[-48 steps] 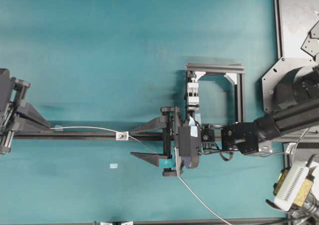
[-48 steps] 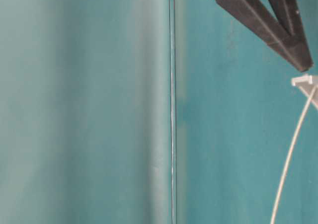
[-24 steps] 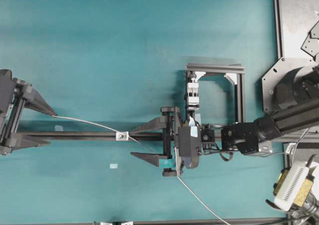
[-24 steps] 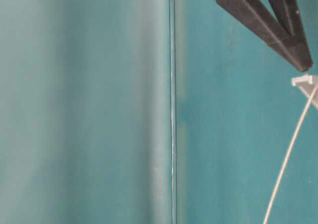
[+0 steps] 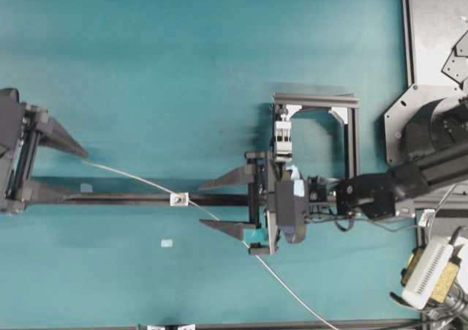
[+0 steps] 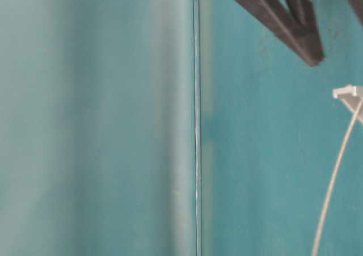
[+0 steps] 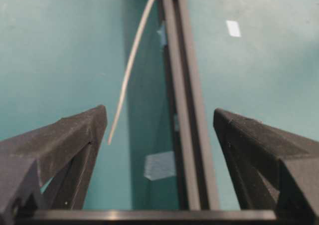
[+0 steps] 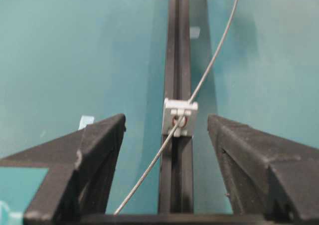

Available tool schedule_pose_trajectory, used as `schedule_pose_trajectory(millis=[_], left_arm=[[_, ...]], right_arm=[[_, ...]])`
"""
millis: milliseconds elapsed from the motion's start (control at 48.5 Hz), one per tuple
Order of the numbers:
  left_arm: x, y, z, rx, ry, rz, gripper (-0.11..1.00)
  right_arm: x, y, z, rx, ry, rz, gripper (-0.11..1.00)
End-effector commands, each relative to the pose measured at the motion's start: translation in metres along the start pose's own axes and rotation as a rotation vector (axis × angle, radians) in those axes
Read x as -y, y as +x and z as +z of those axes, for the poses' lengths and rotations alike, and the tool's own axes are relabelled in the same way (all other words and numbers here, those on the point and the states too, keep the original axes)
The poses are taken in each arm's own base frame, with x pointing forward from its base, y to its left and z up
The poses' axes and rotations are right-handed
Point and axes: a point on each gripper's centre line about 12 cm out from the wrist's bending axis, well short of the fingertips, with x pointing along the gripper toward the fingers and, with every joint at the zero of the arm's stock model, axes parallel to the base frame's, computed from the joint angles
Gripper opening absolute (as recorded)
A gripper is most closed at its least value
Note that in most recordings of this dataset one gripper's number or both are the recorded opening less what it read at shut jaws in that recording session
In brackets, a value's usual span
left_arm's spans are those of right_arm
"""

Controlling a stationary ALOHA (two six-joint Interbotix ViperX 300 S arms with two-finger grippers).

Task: Insert the wire into the hole on the right side and pull it with the left arm.
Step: 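Pull the wire leftward through the clip with the left gripper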

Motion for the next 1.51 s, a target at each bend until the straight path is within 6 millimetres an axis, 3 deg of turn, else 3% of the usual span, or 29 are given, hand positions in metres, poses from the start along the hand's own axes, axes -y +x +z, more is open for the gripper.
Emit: schedule_pose_trajectory(millis=[0, 763, 1485], left_arm=[[-0.002, 0.0, 0.009, 0.033, -0.002, 0.004, 0.82], [-0.029, 0.003, 0.029, 0.083, 0.128, 0.102, 0.82], [-0.03, 0.003, 0.03, 0.088, 0.129, 0.104, 0.82]], right_arm=[[0.0, -0.004, 0.016, 0.043, 0.011, 0.007, 0.77], [0.035, -0.015, 0.025, 0.054, 0.0, -0.075, 0.77], [0.034, -0.015, 0.024, 0.029, 0.004, -0.071, 0.77]])
